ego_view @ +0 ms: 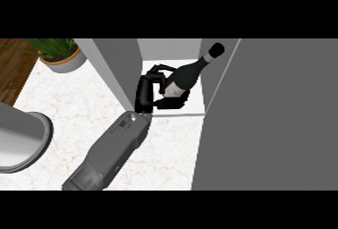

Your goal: Pick up the wine, place it into the cabinet and close the cabinet

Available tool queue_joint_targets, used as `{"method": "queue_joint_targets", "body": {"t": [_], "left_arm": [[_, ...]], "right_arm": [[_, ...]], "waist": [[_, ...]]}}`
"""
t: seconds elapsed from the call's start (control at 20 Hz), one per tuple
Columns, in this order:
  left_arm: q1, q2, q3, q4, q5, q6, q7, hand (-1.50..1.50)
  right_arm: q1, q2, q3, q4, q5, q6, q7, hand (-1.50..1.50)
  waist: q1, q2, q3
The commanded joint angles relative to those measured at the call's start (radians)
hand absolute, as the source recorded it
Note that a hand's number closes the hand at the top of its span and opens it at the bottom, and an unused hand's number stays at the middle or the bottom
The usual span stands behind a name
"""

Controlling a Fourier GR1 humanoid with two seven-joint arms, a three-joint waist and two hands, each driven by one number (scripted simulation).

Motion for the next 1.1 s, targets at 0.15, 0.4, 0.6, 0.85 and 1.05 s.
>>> {"method": "queue_joint_targets", "body": {"t": [0.15,0.4,0.6,0.85,1.05], "left_arm": [[-0.054,0.000,0.061,0.147,0.093,-0.057,-0.127,1.50],[-0.141,0.000,0.096,0.195,0.181,-0.046,-0.135,1.50],[-0.176,0.000,0.168,0.307,0.179,-0.129,-0.172,1.50],[-0.228,0.000,0.200,0.392,0.194,-0.143,-0.188,1.50],[-0.289,0.012,0.228,0.451,0.186,-0.147,-0.190,1.50]], "right_arm": [[0.005,-0.011,-0.018,-0.094,-0.070,-0.009,0.059,-1.50],[0.022,0.001,-0.036,-0.027,-0.085,0.024,-0.022,-1.50],[0.019,0.006,-0.042,-0.004,-0.088,0.027,-0.028,-1.50],[0.016,0.018,0.006,-0.078,-0.060,0.000,0.019,-1.50],[-0.031,-0.001,0.004,-0.039,-0.051,-0.001,0.030,-1.50]], "waist": [[-0.004,0.002,0.000],[-0.015,0.006,0.000],[-0.011,0.008,0.000],[-0.024,0.010,0.000],[-0.025,0.013,-0.001]]}}
